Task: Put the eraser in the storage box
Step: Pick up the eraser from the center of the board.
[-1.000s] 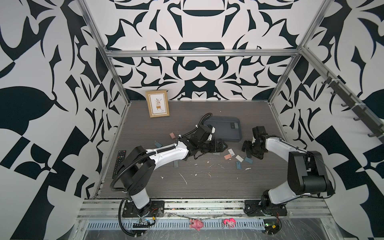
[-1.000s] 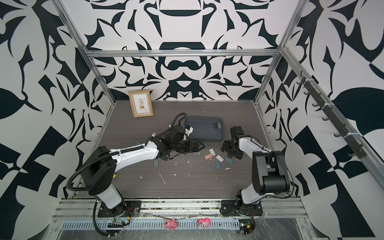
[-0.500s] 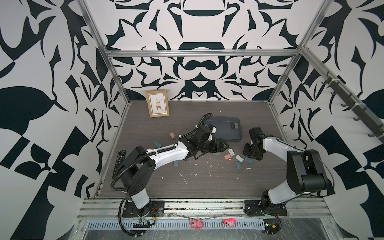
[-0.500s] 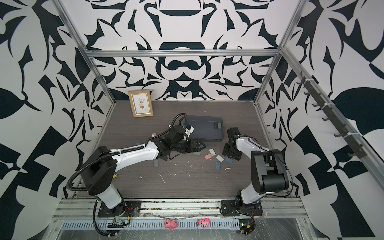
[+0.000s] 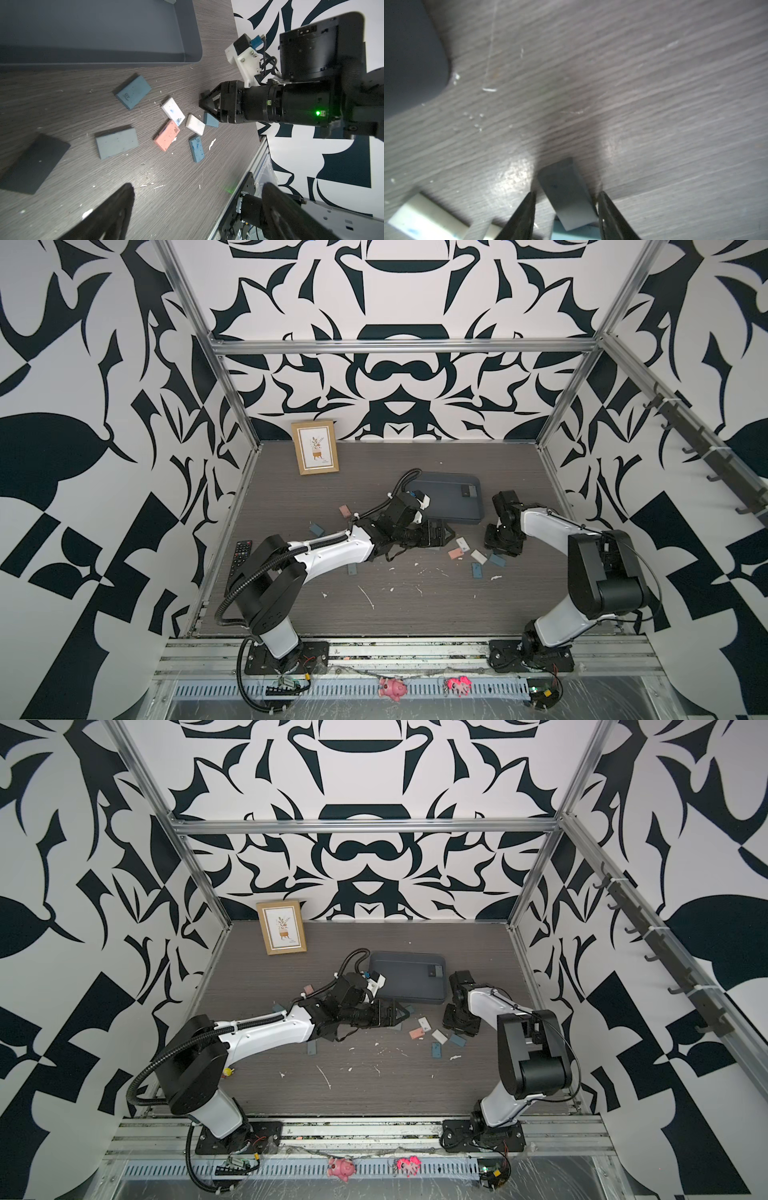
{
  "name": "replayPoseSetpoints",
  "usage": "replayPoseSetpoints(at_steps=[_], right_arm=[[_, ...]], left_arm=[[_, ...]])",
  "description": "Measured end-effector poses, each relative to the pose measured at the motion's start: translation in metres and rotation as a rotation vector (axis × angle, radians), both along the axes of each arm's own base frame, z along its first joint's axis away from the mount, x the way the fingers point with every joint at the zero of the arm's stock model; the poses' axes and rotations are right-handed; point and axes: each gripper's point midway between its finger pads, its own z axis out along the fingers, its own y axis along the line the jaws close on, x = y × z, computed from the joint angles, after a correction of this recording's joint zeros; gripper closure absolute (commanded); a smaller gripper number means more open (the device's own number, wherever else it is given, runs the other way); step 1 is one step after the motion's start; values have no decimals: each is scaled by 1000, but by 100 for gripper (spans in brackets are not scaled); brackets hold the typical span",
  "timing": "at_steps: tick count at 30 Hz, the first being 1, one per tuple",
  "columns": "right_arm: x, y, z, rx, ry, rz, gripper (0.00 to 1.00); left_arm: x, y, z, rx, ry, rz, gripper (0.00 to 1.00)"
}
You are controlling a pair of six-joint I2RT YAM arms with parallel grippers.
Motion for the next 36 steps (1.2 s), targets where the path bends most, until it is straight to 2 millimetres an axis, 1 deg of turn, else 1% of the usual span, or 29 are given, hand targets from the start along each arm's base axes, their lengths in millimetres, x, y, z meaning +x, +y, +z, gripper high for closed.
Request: replayPoseSetpoints(at_steps=[2, 4, 6, 12, 18, 20, 22, 24, 27, 29, 32, 36], right_arm=[[1, 1, 0, -3, 2, 7, 56], [2, 2, 0, -5, 0, 14, 57], [2, 2, 0, -8, -1, 16, 57], [2, 1, 1, -28, 14, 39, 52], [4, 1, 1, -36, 41, 64, 53], [5, 2, 0, -35, 50, 67, 56], [7, 3, 0, -31, 56, 73, 63], [8, 4, 0, -27, 57, 75, 66], [9, 7, 0, -19, 59, 81, 74], [9, 7, 0, -18, 58, 86, 74], [9, 7, 0, -17, 58, 87, 80], [9, 7, 1, -18, 56, 87, 84]], left_arm=[[0, 0, 1, -3, -3, 0, 1], [-1, 1, 3, -5, -5, 0, 1], [-1, 1, 3, -6, -5, 0, 1], [-1, 1, 3, -7, -5, 0, 1], [-1, 1, 3, -7, -5, 0, 1], [-1, 1, 3, -7, -5, 0, 1], [-1, 1, 3, -7, -5, 0, 1], [-1, 1, 3, -7, -5, 0, 1], [-1, 1, 3, -6, -5, 0, 1], [-1, 1, 3, -6, -5, 0, 1], [-1, 1, 3, -7, -4, 0, 1], [-1, 1, 3, -7, -4, 0, 1]])
